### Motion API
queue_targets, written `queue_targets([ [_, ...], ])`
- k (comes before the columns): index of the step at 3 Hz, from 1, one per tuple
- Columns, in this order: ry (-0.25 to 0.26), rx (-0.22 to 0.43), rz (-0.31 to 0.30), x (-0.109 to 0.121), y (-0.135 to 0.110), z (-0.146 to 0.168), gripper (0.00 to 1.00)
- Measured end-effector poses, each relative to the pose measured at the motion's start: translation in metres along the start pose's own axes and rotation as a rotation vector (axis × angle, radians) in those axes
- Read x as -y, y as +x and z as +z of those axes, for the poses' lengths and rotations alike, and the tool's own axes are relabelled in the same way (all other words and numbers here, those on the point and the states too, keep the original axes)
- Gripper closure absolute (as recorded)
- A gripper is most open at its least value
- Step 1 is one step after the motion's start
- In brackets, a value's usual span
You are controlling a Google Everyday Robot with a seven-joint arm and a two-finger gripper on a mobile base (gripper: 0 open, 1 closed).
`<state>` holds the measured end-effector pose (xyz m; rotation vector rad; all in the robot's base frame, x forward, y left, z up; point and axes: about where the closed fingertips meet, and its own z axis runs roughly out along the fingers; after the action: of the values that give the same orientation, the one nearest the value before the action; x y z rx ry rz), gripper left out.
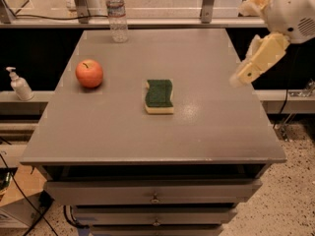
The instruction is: Knock water bottle over
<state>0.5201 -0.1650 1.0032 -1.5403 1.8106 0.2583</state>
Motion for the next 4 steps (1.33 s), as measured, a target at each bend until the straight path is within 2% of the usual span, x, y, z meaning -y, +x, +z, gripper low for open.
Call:
queue_targets([
  [1,-0.01,0.031,0.005,0.0,-0.006,0.004,0.0],
  [2,-0.004,0.042,0.045,0.004,-0.005,0.008,0.0],
  [3,-0.004,0.098,0.073,0.018,-0.023,0.04,0.0],
  [4,0.018,0.193,0.113,0.045,-0.047,0.077,0.0],
])
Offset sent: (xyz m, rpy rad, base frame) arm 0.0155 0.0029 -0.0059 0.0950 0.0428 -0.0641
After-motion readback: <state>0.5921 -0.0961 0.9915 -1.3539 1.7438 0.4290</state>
